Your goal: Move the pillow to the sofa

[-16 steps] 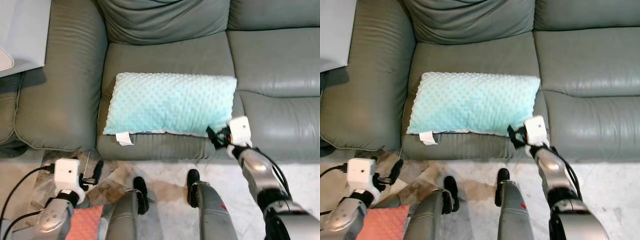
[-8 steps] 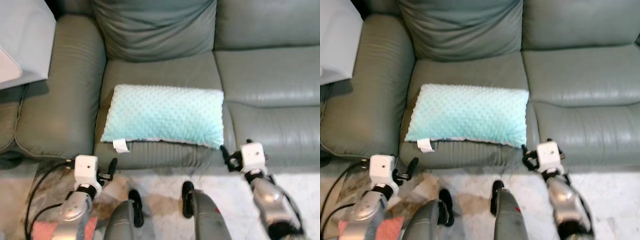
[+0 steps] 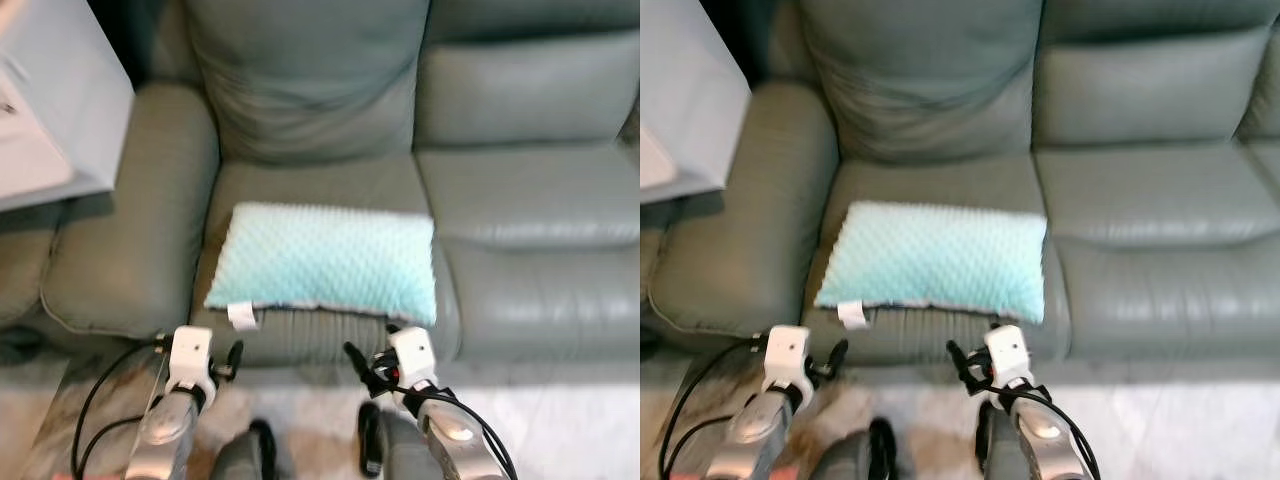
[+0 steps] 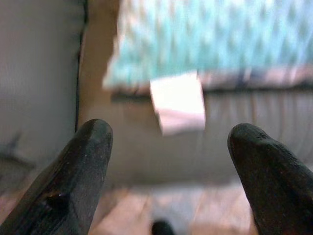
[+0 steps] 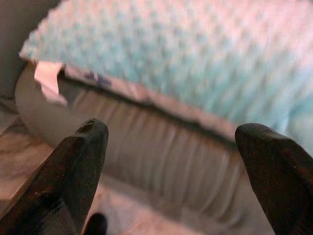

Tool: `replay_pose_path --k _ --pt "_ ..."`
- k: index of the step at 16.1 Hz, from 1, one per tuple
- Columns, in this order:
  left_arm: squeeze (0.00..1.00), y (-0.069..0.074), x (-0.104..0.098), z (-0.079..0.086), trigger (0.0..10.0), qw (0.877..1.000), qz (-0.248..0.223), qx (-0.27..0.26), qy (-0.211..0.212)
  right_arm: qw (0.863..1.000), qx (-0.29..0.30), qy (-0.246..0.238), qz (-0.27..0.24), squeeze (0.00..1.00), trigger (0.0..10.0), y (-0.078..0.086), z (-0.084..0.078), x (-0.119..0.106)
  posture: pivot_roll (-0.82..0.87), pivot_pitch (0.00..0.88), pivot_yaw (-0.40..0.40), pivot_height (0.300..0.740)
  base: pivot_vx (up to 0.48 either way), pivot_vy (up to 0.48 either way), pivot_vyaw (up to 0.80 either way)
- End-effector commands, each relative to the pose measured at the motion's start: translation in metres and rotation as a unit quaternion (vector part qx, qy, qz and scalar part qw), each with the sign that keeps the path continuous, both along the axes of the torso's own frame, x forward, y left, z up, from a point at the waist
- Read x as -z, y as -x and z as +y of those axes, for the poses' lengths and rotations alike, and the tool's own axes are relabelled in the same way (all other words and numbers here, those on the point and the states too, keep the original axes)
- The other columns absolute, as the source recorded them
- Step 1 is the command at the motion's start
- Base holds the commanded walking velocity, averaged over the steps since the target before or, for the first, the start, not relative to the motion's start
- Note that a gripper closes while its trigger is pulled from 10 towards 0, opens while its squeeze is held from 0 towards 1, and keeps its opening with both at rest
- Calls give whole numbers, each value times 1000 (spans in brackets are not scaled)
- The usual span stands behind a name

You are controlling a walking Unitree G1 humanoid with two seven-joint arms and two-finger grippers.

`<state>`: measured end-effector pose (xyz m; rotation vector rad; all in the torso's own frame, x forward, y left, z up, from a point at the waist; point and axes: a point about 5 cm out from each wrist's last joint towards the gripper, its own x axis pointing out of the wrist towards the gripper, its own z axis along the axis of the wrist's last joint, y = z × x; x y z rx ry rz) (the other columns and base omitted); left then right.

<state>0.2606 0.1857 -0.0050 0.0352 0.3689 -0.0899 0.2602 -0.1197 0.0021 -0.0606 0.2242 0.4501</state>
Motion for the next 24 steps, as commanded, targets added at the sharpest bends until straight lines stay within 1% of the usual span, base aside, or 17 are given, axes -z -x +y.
replay_pose_path --k 1,3,5,6,8,9,10,12,13,15,17,19,20,21,22,23,24 --pt "0 4 8 2 10000 1000 16 -16 1 1000 -6 2 10 0 10000 -2 1 1 -109 67 15 740 0 0 0" --pt "0 -8 2 -6 10000 1000 3 -28 0 1000 -5 -1 -4 0 10000 -17 -1 -11 -108 22 4 740 0 0 0" --pt "0 -15 -3 -10 10000 1000 -12 -28 -5 1000 -3 -2 -9 0 10000 -25 -3 -18 -104 0 2 740 0 0 0" --pt "0 -20 -8 -13 10000 999 -26 -24 0 1000 6 -2 -14 0 10000 -31 -7 -22 -101 0 4 740 0 0 0" --pt "0 -24 -12 -13 10000 999 -35 -26 12 1000 22 -11 -13 0 10000 -34 -10 -24 -100 0 12 740 0 0 0" --pt "0 -25 -13 -11 10000 999 -39 -34 0 999 29 -19 -15 0 10000 -34 -10 -24 -100 0 15 740 0 0 0" --pt "0 -25 -13 -9 10000 998 -39 -40 -7 999 31 -21 -16 0 10000 -34 -10 -25 -100 0 15 740 0 0 0" --pt "0 -23 -13 -7 10000 999 -45 -20 -9 998 50 -35 -33 0 10000 -34 -11 -30 -107 0 34 740 0 0 0" --pt "0 -21 -13 -6 10000 999 -48 -24 -8 997 58 -36 -41 0 10000 -34 -13 -32 -107 0 34 740 0 0 0" --pt "0 -17 -10 -1 10000 998 -42 -37 -8 994 92 -46 -41 0 10000 -32 -22 -32 -114 0 42 740 0 0 0" --pt "0 -15 -7 1 10000 999 -34 -40 -9 994 97 -42 -39 0 10000 -28 -26 -30 -114 0 44 740 0 0 0" --pt "0 -14 -5 -2 10000 999 -27 -32 -9 994 97 -39 -38 0 10000 -28 -27 -29 -117 0 46 740 0 0 0" --pt "0 -16 -5 -3 10000 998 -17 -31 -57 994 96 -35 -39 0 10000 -29 -28 -30 -119 0 46 740 0 0 0" --pt "0 -17 -5 -6 10000 999 -15 -10 -45 994 94 -31 -40 0 10000 -29 -29 -31 -121 0 45 740 0 0 800" --pt "0 -16 -5 -7 10000 999 -15 -3 -31 994 95 -29 -39 0 10000 -29 -29 -31 -124 0 43 740 0 0 800" --pt "0 -16 -4 -5 10000 999 -13 -15 -38 994 94 -27 -39 0 10000 -28 -29 -31 -124 0 43 740 0 0 800" --pt "0 -15 -3 -5 10000 999 -9 -14 -35 994 94 -27 -38 0 10000 -28 -30 -31 -124 3 43 740 0 0 800"
